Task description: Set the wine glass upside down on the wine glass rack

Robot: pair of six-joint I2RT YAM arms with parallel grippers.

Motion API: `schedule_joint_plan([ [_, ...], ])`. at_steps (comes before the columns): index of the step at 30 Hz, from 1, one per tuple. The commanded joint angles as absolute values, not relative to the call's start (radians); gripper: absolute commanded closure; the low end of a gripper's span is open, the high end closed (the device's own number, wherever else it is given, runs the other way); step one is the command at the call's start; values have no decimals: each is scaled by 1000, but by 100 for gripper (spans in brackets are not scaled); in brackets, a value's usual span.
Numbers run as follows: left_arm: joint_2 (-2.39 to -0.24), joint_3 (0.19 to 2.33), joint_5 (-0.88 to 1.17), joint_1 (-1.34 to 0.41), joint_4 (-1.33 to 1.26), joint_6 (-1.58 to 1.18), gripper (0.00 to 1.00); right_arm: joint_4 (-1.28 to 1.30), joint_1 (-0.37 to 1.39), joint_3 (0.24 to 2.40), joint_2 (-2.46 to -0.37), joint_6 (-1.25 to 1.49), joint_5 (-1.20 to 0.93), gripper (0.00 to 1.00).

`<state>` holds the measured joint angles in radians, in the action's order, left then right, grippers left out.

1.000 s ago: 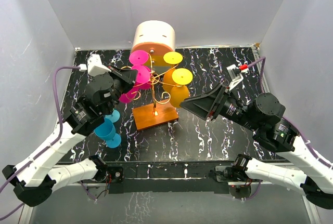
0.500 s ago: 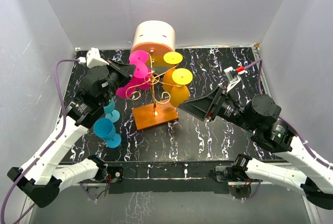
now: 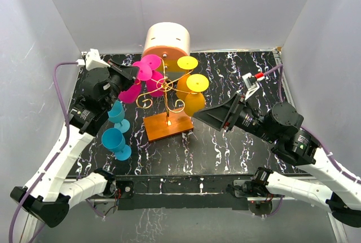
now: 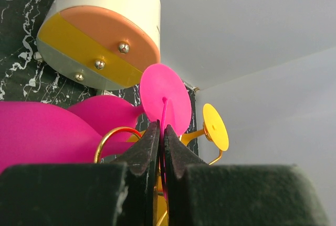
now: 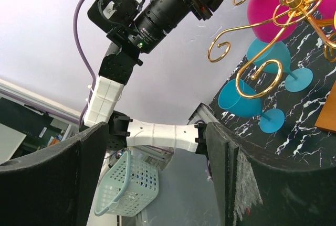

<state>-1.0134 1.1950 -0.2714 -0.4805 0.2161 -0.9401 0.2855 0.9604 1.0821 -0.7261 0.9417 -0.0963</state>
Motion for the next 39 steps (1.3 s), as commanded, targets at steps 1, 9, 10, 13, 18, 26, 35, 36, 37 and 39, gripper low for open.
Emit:
schedule_joint_plan([
  [1, -977, 1232, -247, -454, 184, -893, 100, 205, 962, 1066, -715, 956, -92, 27],
  [9, -957, 1231, -246, -436, 195, -868, 100, 198, 962, 1056, -706, 968, -98, 26],
  [10, -953, 1228, -245, -434, 197, -866, 100, 198, 962, 1054, -704, 969, -99, 26],
  [13, -934, 1209, -254, -435, 208, -871, 100, 196, 962, 1045, -696, 975, -97, 26],
  [18, -904, 1193, -256, -434, 221, -877, 100, 193, 962, 1037, -692, 980, -98, 26],
  [26, -869, 1165, -239, -434, 252, -901, 100, 186, 961, 1034, -699, 983, -102, 26],
  [35, -877, 1150, -187, -434, 261, -897, 100, 178, 962, 1029, -712, 986, -106, 26],
  [36, -883, 1154, -183, -434, 265, -896, 100, 176, 962, 1029, -714, 986, -109, 26],
  [37, -886, 1159, -183, -434, 271, -894, 100, 175, 962, 1030, -716, 986, -111, 26],
  [39, -891, 1163, -193, -434, 287, -893, 100, 175, 962, 1031, -718, 986, -112, 26],
])
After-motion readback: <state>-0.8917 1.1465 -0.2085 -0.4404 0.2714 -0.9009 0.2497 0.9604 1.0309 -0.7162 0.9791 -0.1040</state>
